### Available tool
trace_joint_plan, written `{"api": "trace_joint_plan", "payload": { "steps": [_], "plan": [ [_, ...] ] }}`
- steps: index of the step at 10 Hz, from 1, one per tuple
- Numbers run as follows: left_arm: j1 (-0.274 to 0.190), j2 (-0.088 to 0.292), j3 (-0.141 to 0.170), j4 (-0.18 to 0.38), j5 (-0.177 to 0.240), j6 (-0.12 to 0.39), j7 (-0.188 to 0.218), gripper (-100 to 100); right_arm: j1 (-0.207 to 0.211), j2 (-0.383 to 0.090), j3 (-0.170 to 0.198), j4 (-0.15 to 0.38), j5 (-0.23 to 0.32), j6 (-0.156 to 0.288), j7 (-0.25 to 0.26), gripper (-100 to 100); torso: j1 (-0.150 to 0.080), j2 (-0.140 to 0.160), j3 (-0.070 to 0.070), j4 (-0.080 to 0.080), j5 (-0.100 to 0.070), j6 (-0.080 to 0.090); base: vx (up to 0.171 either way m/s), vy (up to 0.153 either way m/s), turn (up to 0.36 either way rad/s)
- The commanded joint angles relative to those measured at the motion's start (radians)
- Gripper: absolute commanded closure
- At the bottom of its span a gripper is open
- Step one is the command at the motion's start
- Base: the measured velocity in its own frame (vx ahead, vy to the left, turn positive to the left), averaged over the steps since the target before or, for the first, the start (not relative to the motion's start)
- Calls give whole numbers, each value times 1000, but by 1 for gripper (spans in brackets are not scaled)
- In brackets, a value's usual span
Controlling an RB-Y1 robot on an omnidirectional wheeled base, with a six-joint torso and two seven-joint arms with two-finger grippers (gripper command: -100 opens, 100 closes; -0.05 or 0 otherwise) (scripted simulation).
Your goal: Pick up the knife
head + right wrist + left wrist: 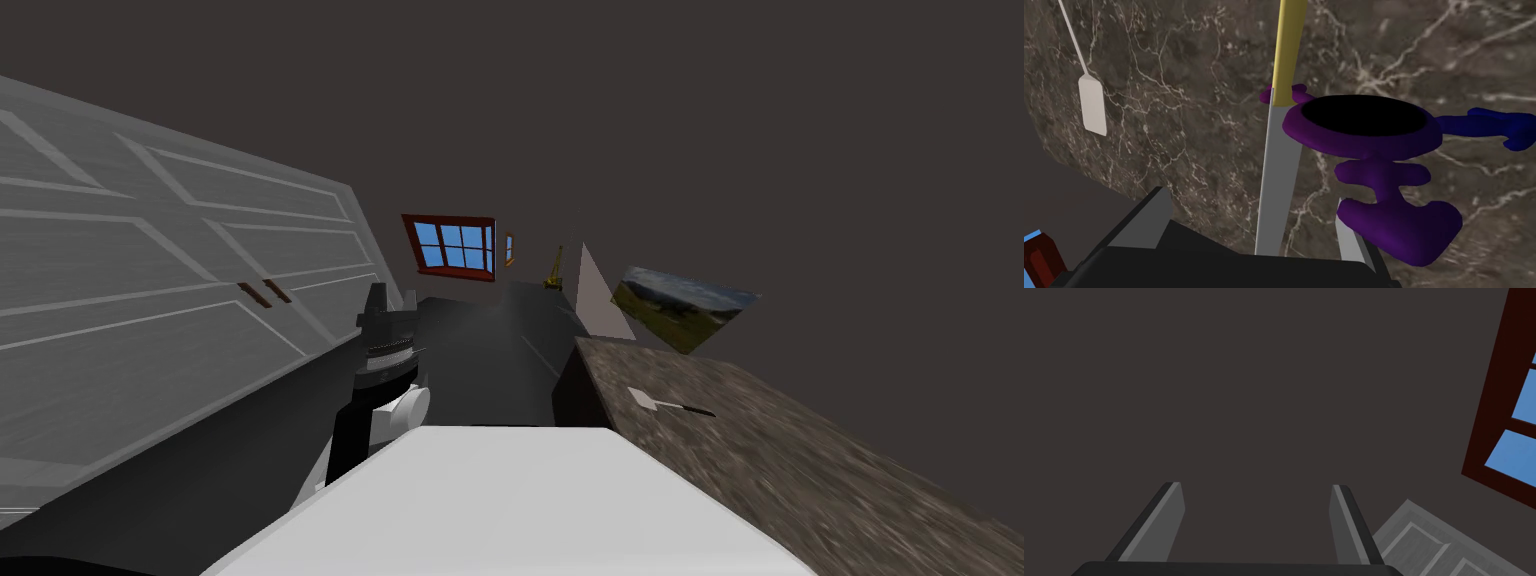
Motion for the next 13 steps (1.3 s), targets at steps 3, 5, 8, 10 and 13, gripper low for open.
{"api": "trace_joint_plan", "payload": {
  "steps": [3,5,8,10,13],
  "plan": [
    [0,0,0,0,0,0,0,0,-28,2,18,16,8,12,3,-100,5,-2,-1,0,1,1,-12,-15,34],
    [0,0,0,0,0,0,0,0,-65,5,40,36,19,25,3,-100,8,-2,-1,0,2,1,-13,24,50],
    [0,0,0,0,0,0,0,0,-54,4,34,30,16,21,3,100,7,-3,-2,-1,2,1,-2,4,2],
    [0,0,0,0,0,0,0,0,-54,4,34,30,16,21,3,100,7,-3,-2,-1,2,1,0,0,0],
    [0,0,0,0,0,0,0,0,-44,-18,65,57,30,14,-4,-100,7,-3,-2,-1,2,1,23,-5,13]
  ]
}}
